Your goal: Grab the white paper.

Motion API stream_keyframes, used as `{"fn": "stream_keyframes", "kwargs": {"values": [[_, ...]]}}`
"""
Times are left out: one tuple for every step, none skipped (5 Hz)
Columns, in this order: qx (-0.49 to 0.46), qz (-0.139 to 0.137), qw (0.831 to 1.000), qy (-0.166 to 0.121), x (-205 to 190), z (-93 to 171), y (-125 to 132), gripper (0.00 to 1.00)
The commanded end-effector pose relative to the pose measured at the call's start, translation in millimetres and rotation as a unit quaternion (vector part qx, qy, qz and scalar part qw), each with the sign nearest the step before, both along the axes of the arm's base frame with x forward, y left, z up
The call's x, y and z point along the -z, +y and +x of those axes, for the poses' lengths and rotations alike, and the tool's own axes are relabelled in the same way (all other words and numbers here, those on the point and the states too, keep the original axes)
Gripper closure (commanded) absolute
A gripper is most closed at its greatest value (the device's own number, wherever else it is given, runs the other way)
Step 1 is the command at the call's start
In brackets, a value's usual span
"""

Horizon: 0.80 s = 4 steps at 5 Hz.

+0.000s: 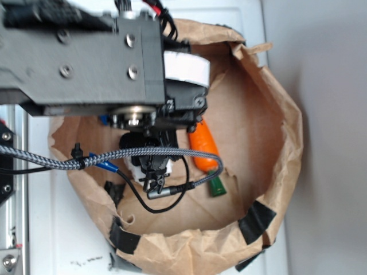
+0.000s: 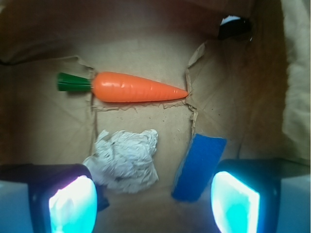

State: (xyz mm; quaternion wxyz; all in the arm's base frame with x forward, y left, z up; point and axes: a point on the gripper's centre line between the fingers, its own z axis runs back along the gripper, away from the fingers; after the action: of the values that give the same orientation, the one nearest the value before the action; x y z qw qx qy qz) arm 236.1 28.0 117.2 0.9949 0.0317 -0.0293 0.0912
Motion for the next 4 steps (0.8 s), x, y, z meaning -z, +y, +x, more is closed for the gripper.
{"fn": "stream_keyframes", "kwargs": {"values": [[0.018,-0.007,0.999,-0.031,25,-4,-5,0.00],[0.026,-0.034,0.999,-0.023,34,-9,-9,0.00],[0.026,-0.039,0.999,-0.022,45,-14,-12,0.00],[0.025,-0.020,0.999,-0.030,65,-21,-17,0.00]]}}
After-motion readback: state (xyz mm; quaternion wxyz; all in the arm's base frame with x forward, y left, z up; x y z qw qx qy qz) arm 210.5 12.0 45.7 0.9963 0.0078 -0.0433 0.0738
